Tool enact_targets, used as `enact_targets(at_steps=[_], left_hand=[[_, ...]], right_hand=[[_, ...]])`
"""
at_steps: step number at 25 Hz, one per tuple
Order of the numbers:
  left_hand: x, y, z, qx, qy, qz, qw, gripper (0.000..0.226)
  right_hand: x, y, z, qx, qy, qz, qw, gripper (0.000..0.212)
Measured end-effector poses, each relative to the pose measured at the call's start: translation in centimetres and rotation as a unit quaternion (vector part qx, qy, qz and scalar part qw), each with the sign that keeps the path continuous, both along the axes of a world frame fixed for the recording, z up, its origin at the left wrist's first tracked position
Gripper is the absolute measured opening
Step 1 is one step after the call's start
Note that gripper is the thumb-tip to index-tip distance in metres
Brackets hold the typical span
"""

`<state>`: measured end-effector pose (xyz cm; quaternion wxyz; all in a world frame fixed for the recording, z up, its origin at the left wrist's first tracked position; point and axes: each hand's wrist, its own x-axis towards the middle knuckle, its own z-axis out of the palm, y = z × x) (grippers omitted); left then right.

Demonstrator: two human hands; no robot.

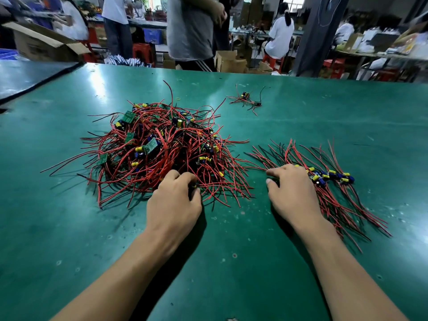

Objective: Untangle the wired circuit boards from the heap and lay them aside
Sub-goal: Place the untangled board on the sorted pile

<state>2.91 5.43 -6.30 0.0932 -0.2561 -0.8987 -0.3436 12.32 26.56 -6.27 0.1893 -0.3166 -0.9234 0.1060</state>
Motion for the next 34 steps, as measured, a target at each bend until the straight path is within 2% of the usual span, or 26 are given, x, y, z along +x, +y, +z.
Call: enact_targets(at_steps=[7,10,12,14,17,21,29,31,34], left_hand=[[0.2,0.0,0.0,0.061,0.056,-0.041,0.996,0.008],[0.6,0.3,0.1,0.087,0.084,-0.072,0.99,0.007],[0.9,0.5,-0.1,0.087,0.088,-0.091,0.988,0.008],[1.0,0.5,-0.3,0.07,0.08,-0.098,0.989,0.008],[0.7,0.5,-0.5,0.058,0.063,-0.09,0.992,0.008],[0.7,0.5,-0.4,0.059,0.058,-0.093,0.992,0.009],[0.6,0.5,-0.6,0.059,0.055,-0.094,0.992,0.009],[0.6,0.5,-0.6,0.06,0.058,-0.096,0.992,0.009],[0.5,0.4,-0.6,0.077,0.062,-0.093,0.991,0.007]], right_hand=[[0.0,0.1,0.0,-0.007,-0.005,-0.026,1.0,0.032],[0.1,0.3,0.0,0.029,0.012,-0.03,0.999,0.028],[0.0,0.4,0.0,0.056,0.029,-0.009,0.998,0.023],[-0.3,0.3,-0.3,0.072,-0.007,0.04,0.997,0.022],[-1.1,0.6,-1.4,0.07,-0.088,0.048,0.992,0.034],[-1.2,1.3,-2.1,0.032,-0.134,-0.031,0.99,0.057],[-1.4,1.1,-1.7,0.022,-0.115,-0.071,0.991,0.069],[-1.4,1.1,-1.7,0.014,-0.097,-0.062,0.993,0.065],[-1.3,1.4,-1.4,0.012,0.003,-0.025,1.0,0.045]])
